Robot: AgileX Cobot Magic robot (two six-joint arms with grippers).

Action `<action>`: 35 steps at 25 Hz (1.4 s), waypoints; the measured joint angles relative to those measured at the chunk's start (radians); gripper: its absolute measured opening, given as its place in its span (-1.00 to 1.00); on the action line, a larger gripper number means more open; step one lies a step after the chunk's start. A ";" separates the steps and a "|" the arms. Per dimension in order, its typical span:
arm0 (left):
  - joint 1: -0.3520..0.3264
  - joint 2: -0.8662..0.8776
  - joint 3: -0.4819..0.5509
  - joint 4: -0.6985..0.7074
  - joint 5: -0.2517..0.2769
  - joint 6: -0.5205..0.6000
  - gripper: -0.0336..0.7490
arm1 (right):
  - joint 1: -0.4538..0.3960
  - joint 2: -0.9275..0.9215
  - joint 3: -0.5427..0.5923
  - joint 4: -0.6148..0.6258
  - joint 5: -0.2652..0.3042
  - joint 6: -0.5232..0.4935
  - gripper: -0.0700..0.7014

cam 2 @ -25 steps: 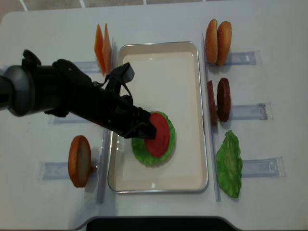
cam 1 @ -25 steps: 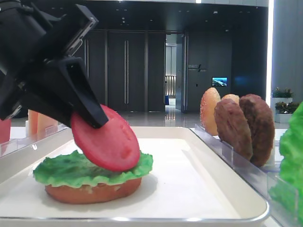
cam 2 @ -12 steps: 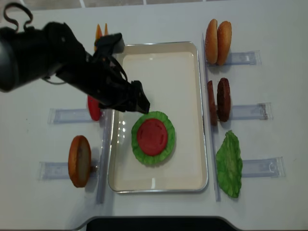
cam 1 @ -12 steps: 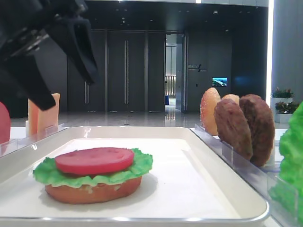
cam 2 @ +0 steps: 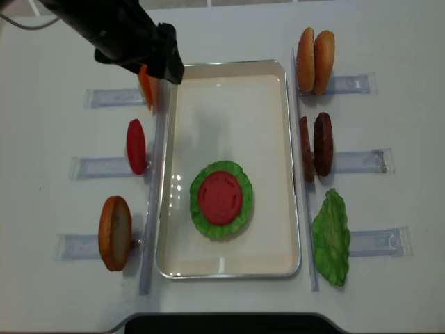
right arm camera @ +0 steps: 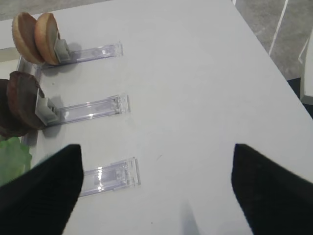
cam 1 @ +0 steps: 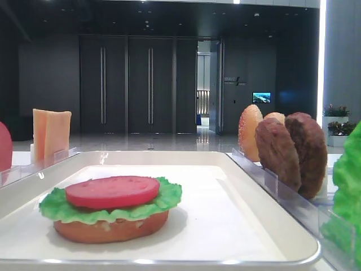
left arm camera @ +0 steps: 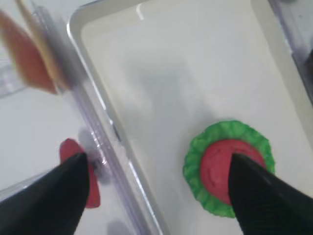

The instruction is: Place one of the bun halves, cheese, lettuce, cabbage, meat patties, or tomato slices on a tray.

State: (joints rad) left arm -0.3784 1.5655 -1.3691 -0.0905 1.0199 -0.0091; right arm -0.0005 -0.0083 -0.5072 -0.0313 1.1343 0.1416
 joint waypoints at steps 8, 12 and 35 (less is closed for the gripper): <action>0.141 -0.001 -0.005 0.179 0.194 -0.037 0.85 | 0.000 0.000 0.000 0.000 0.000 0.000 0.70; 0.202 -0.011 0.003 0.256 0.199 -0.068 0.85 | 0.000 0.000 0.000 0.000 0.000 0.000 0.70; 0.217 -0.737 0.747 0.290 0.190 -0.187 0.85 | 0.000 0.000 0.000 0.000 0.000 0.000 0.70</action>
State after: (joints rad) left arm -0.1610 0.8282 -0.6222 0.1999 1.2096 -0.1961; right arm -0.0005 -0.0083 -0.5072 -0.0313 1.1343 0.1416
